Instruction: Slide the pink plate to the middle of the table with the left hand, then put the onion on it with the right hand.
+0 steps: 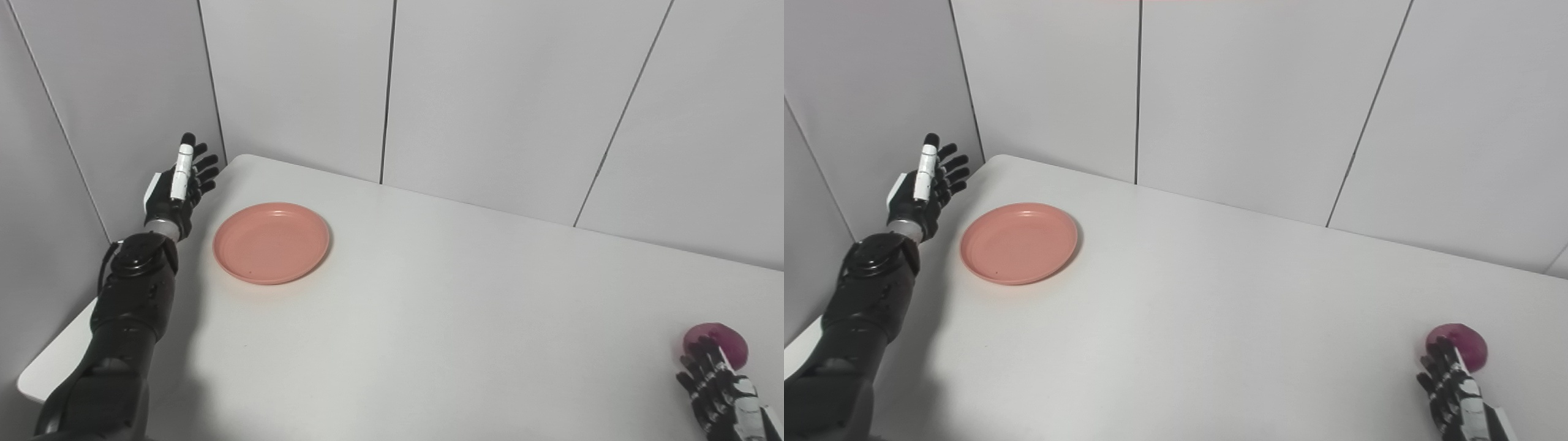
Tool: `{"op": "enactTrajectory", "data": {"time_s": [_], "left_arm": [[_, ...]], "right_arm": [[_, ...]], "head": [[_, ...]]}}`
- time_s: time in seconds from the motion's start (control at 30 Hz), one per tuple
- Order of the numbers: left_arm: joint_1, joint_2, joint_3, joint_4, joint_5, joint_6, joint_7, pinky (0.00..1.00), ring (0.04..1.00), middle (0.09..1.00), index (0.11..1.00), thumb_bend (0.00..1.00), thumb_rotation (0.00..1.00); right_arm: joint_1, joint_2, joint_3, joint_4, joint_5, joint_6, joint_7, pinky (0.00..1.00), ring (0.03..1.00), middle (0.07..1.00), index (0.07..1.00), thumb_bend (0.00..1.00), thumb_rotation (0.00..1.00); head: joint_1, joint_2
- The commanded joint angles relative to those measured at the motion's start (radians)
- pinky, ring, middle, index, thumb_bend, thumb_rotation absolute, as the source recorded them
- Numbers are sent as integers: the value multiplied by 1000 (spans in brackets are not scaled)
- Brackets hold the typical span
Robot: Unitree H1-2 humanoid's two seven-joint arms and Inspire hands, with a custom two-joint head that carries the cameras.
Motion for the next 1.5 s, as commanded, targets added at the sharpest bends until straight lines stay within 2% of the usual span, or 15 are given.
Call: {"op": "enactTrajectory", "data": {"time_s": [0.0,0.2,0.4,0.5,0.57,0.7,0.97,1.03,1.3,1.47], "left_arm": [[-53,51,8,42,-16,-56,-26,849,849,843,851,848,919],[-73,64,9,276,-45,-193,-98,784,815,816,838,886,879],[-46,47,-9,300,-38,-216,-91,821,839,839,854,853,904],[-13,32,-7,261,-50,-198,-98,839,847,850,864,803,902],[25,15,-12,180,-55,-169,-99,869,869,871,883,769,918],[71,-9,-15,79,-62,-124,-82,889,882,879,893,693,945],[69,-39,-31,21,-71,-87,-92,871,874,867,899,709,922],[73,-52,-42,-19,-65,-66,-87,851,860,854,891,741,920],[98,-93,-92,-197,-48,56,-70,828,853,850,888,723,925],[64,-101,-113,-196,-28,84,-50,824,844,845,872,735,920]], "right_arm": [[-4,-5,5,8,8,-4,10,1000,1000,1000,1000,868,1000],[-2,-9,6,5,0,2,3,1000,1000,1000,1000,873,1000],[-2,-7,7,0,4,1,6,1000,1000,1000,1000,867,1000],[-3,-7,9,0,6,-6,12,1000,1000,1000,1000,868,1000],[-3,-6,8,0,7,-6,10,1000,1000,1000,1000,873,1000],[-2,-6,8,-5,6,-3,7,1000,1000,1000,1000,872,1000],[-3,-7,8,-6,7,-3,9,1000,1000,1000,1000,872,1000],[-1,-6,9,-12,6,3,7,1000,1000,1000,1000,871,1000],[-2,-4,9,-5,3,-6,4,1000,1000,1000,1000,882,1000],[2,-3,8,-8,8,-5,6,1000,1000,1000,1000,886,1000]], "head": [[-2,2],[-5,11],[-9,17],[-11,18],[-11,18],[-14,23],[-19,26],[-20,26],[-26,29],[-30,31]]}}
